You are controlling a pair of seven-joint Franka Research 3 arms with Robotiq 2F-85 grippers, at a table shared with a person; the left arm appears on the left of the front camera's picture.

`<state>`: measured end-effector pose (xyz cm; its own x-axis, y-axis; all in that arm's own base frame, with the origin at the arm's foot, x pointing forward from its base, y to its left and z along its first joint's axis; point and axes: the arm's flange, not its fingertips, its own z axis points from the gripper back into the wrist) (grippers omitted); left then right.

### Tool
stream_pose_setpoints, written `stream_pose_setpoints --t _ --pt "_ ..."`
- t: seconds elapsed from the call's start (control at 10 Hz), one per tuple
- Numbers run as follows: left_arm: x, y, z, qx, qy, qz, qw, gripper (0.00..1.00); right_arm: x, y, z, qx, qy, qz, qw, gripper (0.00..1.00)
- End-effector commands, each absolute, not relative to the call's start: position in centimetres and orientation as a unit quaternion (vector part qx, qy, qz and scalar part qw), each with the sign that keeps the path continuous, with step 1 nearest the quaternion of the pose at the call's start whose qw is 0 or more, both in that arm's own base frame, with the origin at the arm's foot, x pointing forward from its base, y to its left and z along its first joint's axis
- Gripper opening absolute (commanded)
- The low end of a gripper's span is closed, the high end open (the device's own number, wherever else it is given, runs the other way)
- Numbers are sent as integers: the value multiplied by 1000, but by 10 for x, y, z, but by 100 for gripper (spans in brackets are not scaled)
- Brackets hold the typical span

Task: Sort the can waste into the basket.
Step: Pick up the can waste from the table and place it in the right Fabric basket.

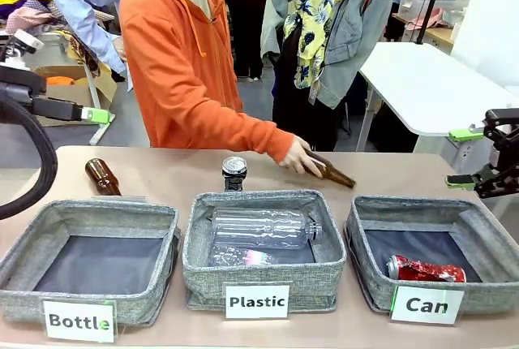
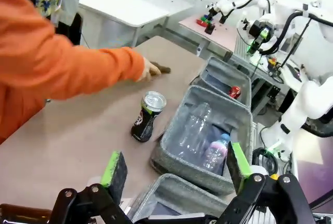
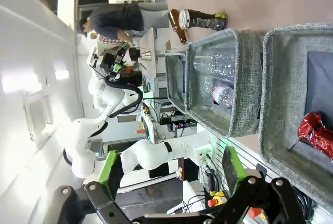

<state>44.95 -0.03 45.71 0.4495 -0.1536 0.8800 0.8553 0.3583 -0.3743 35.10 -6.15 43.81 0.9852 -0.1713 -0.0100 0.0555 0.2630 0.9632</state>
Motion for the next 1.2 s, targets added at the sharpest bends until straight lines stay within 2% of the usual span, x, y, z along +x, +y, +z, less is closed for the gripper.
stream_pose_setpoints --t 0.0,0.2,0.4,0.6,0.8,1.1 --pt "483 1 438 -384 -399 -371 745 100 351 -65 439 603 -49 -60 794 100" --pt "505 -8 426 -359 -423 -461 693 100 351 -65 439 603 -49 -60 794 100" --pt "503 30 445 -433 -409 -449 667 100 351 -65 439 603 -49 -60 794 100" --pt "443 133 478 -424 -450 -402 676 100 351 -65 439 603 -49 -60 794 100" --pt "380 208 486 -394 -496 -338 696 100 351 -65 439 603 -49 -60 794 100" --pt "342 257 471 -370 -523 -280 715 100 351 -65 439 603 -49 -60 794 100"
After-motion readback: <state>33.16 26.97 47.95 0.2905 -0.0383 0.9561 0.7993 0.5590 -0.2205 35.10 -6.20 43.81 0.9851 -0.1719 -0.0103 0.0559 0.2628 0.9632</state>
